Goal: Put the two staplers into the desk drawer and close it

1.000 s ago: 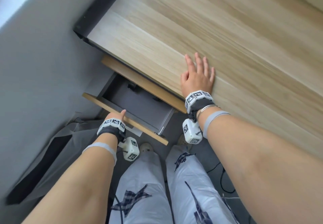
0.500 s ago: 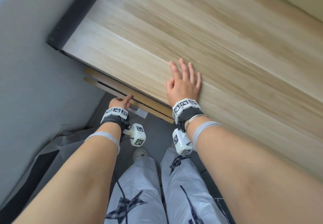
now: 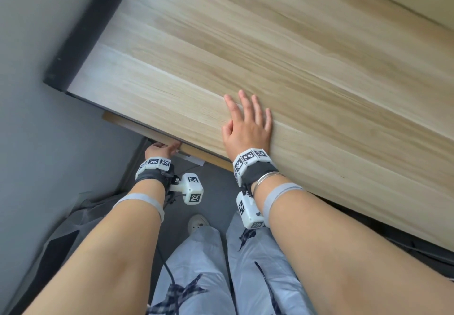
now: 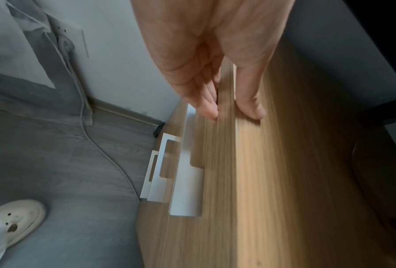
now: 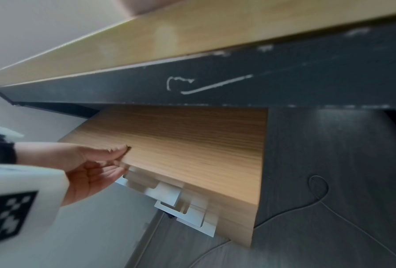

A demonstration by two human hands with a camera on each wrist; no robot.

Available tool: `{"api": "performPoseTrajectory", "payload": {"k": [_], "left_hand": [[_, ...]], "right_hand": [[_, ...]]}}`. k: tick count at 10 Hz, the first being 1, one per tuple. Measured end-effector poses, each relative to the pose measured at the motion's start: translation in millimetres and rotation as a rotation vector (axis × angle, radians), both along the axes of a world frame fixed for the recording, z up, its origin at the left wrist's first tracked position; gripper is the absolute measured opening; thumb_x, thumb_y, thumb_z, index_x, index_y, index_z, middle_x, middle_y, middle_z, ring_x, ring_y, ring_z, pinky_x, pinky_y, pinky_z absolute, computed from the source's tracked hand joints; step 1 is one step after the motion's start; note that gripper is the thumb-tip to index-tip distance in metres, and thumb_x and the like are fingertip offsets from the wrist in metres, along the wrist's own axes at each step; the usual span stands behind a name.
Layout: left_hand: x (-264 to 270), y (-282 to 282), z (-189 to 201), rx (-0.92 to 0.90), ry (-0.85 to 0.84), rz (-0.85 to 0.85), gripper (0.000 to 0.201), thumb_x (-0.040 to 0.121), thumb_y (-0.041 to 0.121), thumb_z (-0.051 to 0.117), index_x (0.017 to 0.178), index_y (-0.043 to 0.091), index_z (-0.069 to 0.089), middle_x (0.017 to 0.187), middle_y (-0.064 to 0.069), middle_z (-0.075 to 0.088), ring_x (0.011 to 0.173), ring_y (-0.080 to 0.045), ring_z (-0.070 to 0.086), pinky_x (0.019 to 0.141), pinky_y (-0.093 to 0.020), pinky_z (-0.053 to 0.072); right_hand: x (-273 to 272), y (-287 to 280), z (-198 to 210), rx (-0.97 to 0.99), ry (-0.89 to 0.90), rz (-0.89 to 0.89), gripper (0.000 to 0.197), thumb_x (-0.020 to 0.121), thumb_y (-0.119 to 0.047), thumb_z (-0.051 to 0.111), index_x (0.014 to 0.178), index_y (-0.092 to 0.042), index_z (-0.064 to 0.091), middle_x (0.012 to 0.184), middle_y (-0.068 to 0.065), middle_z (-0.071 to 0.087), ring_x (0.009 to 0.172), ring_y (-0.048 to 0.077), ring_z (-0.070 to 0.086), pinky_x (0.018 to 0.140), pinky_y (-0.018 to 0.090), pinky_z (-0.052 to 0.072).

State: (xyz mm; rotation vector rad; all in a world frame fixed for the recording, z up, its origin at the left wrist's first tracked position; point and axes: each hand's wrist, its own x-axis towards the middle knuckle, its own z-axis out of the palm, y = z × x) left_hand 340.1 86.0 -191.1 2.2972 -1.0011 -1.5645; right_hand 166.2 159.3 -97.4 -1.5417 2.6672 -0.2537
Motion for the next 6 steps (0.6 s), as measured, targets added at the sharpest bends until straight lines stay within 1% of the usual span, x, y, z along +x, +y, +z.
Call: {"api": "performPoseTrajectory", "payload": {"k": [1,2,3,4,5,6], "left_hand": [[1.5,-2.7,1.4,0.045,-0.01,-0.029,0.049,0.071,0.033,0.077,0.051,0.016,0.036,0.054,-0.004,0.044,0.046,-0.017,0.037,0.049,-0.023,0.03],[1.6,-6.5,6.7,0.086,-0.021,-0.076,0.046,0.072,0.037,0.075,0.051,0.014,0.04,0.056,-0.005,0.049,0.046,-0.017,0.041,0.045,-0.023,0.03],[3.9,-10.5,4.2,0.109,-0.011,-0.147,0.037,0.075,0.035,0.073,0.055,0.016,0.047,0.075,-0.011,0.067,0.06,-0.021,0.055,0.06,-0.028,0.05],[3.5,-13.0,16.2,0.131,0.032,-0.196,0.03,0.08,0.028,0.07,0.058,0.016,0.053,0.094,-0.016,0.072,0.071,-0.022,0.059,0.078,-0.033,0.053],[3.9,-13.0,36.1,0.167,-0.064,-0.303,0.045,0.082,0.04,0.064,0.053,0.009,0.051,0.061,-0.009,0.057,0.049,-0.019,0.046,0.057,-0.027,0.038],[5.9,-8.9,54.9,0.155,-0.163,-0.425,0.043,0.085,0.036,0.064,0.056,0.006,0.054,0.065,-0.011,0.059,0.051,-0.021,0.05,0.057,-0.029,0.042]], "right_hand": [[0.0,0.0,0.3,0.026,-0.02,0.002,0.061,0.083,-0.029,0.043,0.142,-0.042,0.037,0.155,-0.008,0.035,0.145,0.021,0.03,0.119,0.048,0.019],[-0.4,-0.1,0.4,0.02,-0.013,0.002,0.061,0.081,-0.029,0.043,0.141,-0.042,0.038,0.155,-0.008,0.036,0.145,0.021,0.032,0.118,0.049,0.02],[-0.4,0.0,0.8,0.02,-0.02,0.002,0.061,0.081,-0.03,0.041,0.141,-0.042,0.039,0.154,-0.007,0.038,0.144,0.021,0.033,0.117,0.049,0.02],[-0.7,-0.1,3.0,0.029,-0.029,0.001,0.06,0.082,-0.03,0.04,0.141,-0.041,0.039,0.154,-0.007,0.037,0.145,0.021,0.032,0.118,0.049,0.019],[-0.5,0.9,7.1,0.065,-0.078,0.014,0.06,0.085,-0.03,0.042,0.143,-0.042,0.035,0.157,-0.008,0.03,0.147,0.02,0.025,0.119,0.048,0.014],[-2.9,0.6,13.9,0.091,-0.117,0.028,0.06,0.088,-0.029,0.042,0.146,-0.041,0.03,0.16,-0.009,0.024,0.149,0.018,0.019,0.12,0.047,0.008]]}}
